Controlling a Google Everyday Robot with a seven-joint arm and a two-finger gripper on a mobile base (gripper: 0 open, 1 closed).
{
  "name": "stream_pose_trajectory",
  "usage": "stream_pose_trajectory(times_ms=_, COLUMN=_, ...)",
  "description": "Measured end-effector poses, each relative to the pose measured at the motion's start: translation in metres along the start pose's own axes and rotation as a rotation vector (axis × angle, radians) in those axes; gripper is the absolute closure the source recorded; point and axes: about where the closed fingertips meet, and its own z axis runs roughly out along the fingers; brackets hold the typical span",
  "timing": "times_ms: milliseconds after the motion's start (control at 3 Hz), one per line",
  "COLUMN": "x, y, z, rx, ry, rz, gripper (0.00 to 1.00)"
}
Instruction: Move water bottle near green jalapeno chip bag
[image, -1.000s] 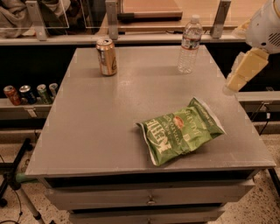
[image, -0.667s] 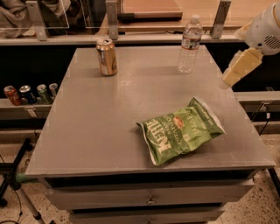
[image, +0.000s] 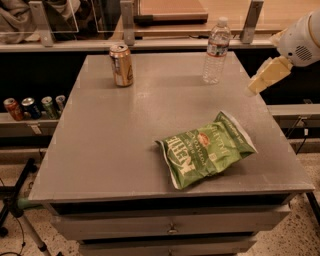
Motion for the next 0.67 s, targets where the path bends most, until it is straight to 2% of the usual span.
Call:
stream_pose_trajectory(times_ms=333, x=-0.005, y=-0.003, z=0.005, rx=0.006, ry=-0.045, rz=0.01, gripper=0.0)
stream_pose_trajectory(times_ms=667, x=-0.018, y=-0.015, z=0.017, rx=0.016, ry=-0.136, rz=0.028, gripper=0.0)
